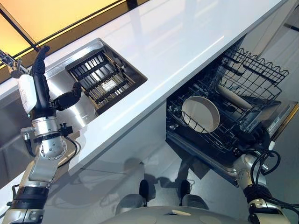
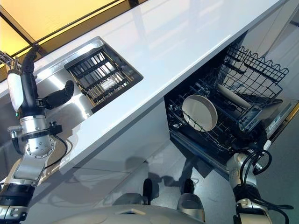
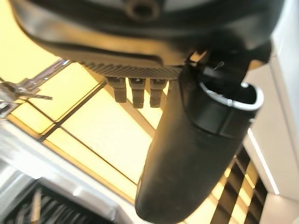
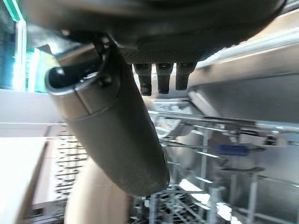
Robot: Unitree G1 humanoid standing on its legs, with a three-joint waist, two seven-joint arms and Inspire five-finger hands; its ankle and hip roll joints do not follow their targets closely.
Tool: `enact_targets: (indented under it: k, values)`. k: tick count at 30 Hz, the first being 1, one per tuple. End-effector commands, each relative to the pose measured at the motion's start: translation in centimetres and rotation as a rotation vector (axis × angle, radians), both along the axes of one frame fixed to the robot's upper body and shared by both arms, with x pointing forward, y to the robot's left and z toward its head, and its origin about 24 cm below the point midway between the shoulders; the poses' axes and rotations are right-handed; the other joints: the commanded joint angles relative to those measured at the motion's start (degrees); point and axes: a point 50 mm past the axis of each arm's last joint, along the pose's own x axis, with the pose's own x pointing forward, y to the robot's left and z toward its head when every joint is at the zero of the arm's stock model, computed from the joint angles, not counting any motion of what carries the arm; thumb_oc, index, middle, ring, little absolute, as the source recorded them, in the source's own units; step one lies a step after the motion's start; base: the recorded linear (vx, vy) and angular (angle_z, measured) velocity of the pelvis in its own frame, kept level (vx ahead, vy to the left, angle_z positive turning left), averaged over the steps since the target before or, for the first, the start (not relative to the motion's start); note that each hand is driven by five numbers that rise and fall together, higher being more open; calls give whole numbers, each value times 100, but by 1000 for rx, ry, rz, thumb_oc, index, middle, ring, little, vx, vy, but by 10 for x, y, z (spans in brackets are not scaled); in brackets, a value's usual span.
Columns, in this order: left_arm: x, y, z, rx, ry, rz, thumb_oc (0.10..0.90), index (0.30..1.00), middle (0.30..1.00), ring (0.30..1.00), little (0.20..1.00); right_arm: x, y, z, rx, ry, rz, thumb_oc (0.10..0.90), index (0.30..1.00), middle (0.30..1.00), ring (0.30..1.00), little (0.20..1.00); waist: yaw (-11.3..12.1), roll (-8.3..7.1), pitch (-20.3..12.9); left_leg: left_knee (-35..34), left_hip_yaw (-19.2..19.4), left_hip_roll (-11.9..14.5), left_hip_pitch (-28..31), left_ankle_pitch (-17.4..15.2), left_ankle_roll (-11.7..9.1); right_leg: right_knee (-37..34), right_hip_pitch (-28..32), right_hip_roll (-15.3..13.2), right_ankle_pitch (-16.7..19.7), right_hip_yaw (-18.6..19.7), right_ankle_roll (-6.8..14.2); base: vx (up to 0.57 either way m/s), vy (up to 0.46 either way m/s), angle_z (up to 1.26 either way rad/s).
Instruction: Pick up plates and place into dishwasher.
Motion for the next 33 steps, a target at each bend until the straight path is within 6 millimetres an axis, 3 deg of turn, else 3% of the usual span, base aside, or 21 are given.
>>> enact_targets:
  k: [1, 12, 18, 28, 33]
  values:
    - [9, 3, 57, 89, -213, -33, 800, 900, 900, 900, 900, 27, -26, 51, -122, -138, 34, 800, 900, 900, 900, 900, 70, -108, -87, 625, 414, -458, -259, -762, 256, 1231, -341, 325, -1160, -115, -273, -4, -21, 7]
    - [13, 8, 69, 112, -227, -40, 800, 900, 900, 900, 900, 31, -40, 52, -13, -139, 156, 800, 900, 900, 900, 900, 148, -169, 159, 742, 325, -458, -452, -738, 240, 1372, -506, 312, -1183, -176, -319, -8, -20, 7]
    - [16, 12, 72, 115, -231, -29, 800, 900, 900, 900, 900, 39, -50, 77, -100, -234, 182, 800, 900, 900, 900, 900, 191, -196, 313, 786, 285, -468, -548, -736, 240, 1397, -587, 306, -1168, -210, -325, -5, -13, 4]
    - [20, 15, 70, 103, -221, -4, 800, 900, 900, 900, 900, 61, -34, 118, -203, -418, 338, 800, 900, 900, 900, 900, 232, -235, 412, 816, 243, -471, -592, -735, 244, 1385, -603, 278, -1153, -249, -327, 8, 5, 2]
    - [22, 15, 69, 93, -210, 0, 800, 900, 900, 900, 900, 79, -13, 141, -218, -518, 510, 800, 900, 900, 900, 900, 324, -285, 425, 944, 164, -505, -622, -770, 249, 1379, -557, 247, -1155, -295, -348, 55, 28, 0]
